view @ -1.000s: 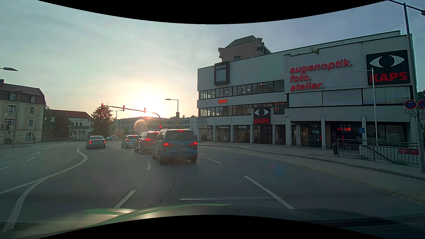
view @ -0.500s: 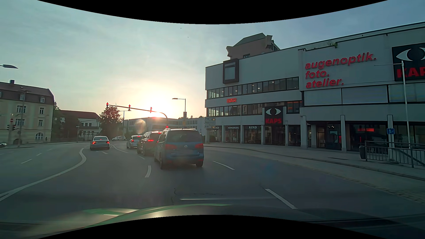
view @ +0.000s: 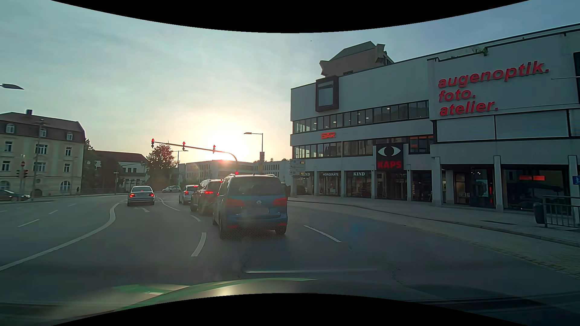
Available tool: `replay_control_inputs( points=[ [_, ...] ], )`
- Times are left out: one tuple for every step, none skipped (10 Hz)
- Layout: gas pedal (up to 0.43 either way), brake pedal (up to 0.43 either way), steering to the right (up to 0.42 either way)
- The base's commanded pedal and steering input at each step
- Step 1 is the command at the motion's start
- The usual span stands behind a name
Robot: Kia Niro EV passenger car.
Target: Follow the waypoints while adhering to traffic rules and regulations
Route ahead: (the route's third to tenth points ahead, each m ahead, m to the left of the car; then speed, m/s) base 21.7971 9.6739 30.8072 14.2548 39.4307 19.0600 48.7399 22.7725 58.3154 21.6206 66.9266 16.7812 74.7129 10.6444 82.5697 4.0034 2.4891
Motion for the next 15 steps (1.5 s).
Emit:
replay_control_inputs(
  points=[
    [0.000, 0.232, -0.116],
    [0.000, 0.232, -0.116],
    [0.000, 0.226, -0.116],
    [0.000, 0.238, -0.116],
    [0.000, 0.244, -0.116],
    [0.000, 0.250, -0.116],
    [0.000, 0.256, -0.116],
    [0.000, 0.256, -0.116],
    [0.000, 0.262, -0.116],
    [0.000, 0.262, -0.116],
    [0.000, 0.262, -0.116],
    [0.000, 0.268, -0.116],
    [0.000, 0.268, -0.116],
    [0.000, 0.268, -0.115],
    [0.000, 0.268, -0.114]
  ],
)
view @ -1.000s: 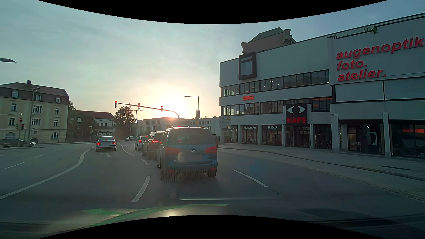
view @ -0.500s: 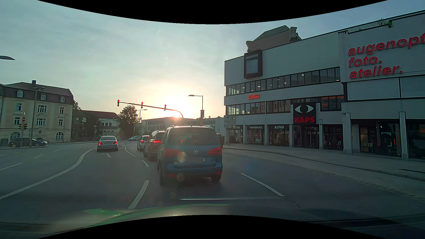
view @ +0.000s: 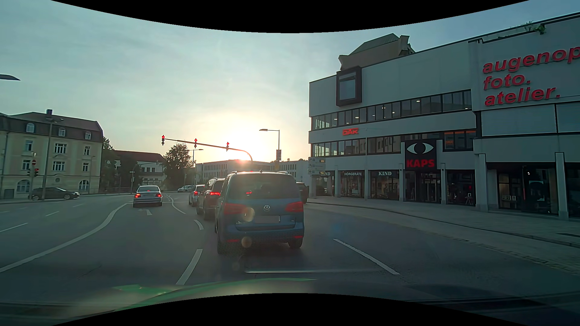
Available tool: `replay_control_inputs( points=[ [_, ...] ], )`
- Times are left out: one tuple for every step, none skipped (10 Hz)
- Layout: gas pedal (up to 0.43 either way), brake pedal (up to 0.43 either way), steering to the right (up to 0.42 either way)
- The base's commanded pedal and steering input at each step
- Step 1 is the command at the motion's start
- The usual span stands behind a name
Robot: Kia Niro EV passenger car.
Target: Follow the waypoints while adhering to traffic rules and regulations
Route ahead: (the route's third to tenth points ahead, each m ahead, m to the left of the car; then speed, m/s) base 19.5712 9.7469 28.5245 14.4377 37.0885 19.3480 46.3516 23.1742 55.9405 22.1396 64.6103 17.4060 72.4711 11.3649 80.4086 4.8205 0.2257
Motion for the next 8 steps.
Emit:
replay_control_inputs(
  points=[
    [0.000, 0.268, -0.113],
    [0.000, 0.268, -0.113],
    [0.000, 0.262, -0.113],
    [0.000, 0.262, -0.113],
    [0.000, 0.268, -0.113],
    [0.000, 0.274, -0.113],
    [0.000, 0.274, -0.113],
    [0.000, 0.274, -0.113]
  ],
)
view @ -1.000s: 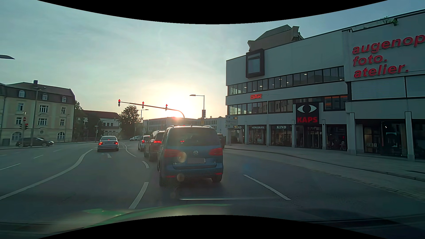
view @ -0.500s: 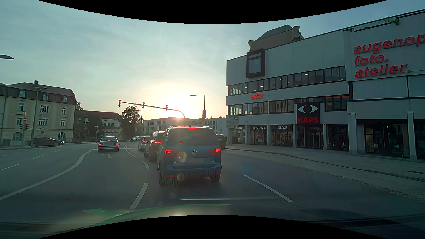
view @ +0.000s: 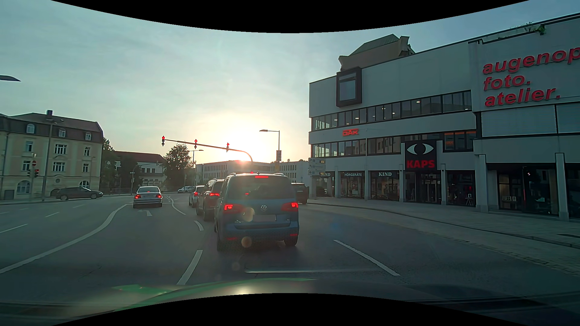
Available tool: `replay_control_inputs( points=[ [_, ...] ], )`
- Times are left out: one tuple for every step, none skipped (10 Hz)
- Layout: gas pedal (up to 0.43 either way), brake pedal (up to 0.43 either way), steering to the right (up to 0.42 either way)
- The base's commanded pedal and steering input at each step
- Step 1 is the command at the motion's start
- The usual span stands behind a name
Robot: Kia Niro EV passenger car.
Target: Follow the waypoints while adhering to traffic rules and regulations
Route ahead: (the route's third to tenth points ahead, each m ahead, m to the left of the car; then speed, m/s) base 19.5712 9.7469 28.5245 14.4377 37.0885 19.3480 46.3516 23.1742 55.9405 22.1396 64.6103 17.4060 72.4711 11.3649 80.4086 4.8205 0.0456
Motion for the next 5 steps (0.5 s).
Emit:
replay_control_inputs(
  points=[
    [0.000, 0.274, -0.113],
    [0.000, 0.274, -0.113],
    [0.000, 0.274, -0.113],
    [0.000, 0.274, -0.113],
    [0.000, 0.274, -0.113]
  ],
)
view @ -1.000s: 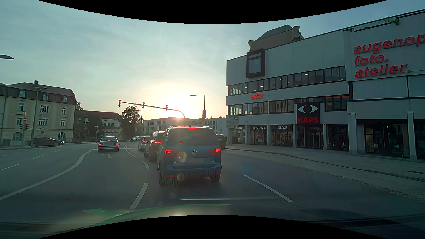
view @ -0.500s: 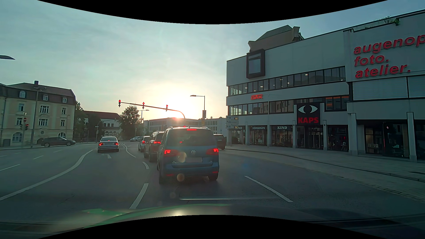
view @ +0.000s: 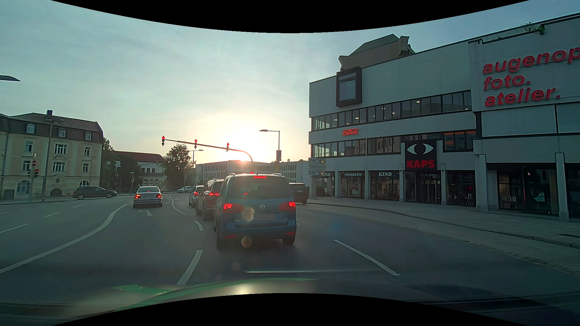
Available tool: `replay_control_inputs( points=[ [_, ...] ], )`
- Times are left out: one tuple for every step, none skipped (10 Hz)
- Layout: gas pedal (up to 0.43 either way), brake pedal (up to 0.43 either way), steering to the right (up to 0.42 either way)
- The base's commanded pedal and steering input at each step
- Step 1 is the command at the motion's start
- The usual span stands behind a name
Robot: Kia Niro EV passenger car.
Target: Follow the waypoints while adhering to traffic rules and regulations
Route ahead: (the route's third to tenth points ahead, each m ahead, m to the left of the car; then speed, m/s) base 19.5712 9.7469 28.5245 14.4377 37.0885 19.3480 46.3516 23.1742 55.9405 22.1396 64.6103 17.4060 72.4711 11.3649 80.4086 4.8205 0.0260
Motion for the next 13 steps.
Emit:
replay_control_inputs(
  points=[
    [0.000, 0.274, -0.113],
    [0.000, 0.274, -0.113],
    [0.000, 0.274, -0.113],
    [0.000, 0.274, -0.113],
    [0.000, 0.274, -0.113],
    [0.000, 0.274, -0.113],
    [0.000, 0.274, -0.113],
    [0.000, 0.274, -0.113],
    [0.000, 0.274, -0.113],
    [0.000, 0.274, -0.113],
    [0.000, 0.280, -0.113],
    [0.000, 0.280, -0.113],
    [0.000, 0.274, -0.113]
  ],
)
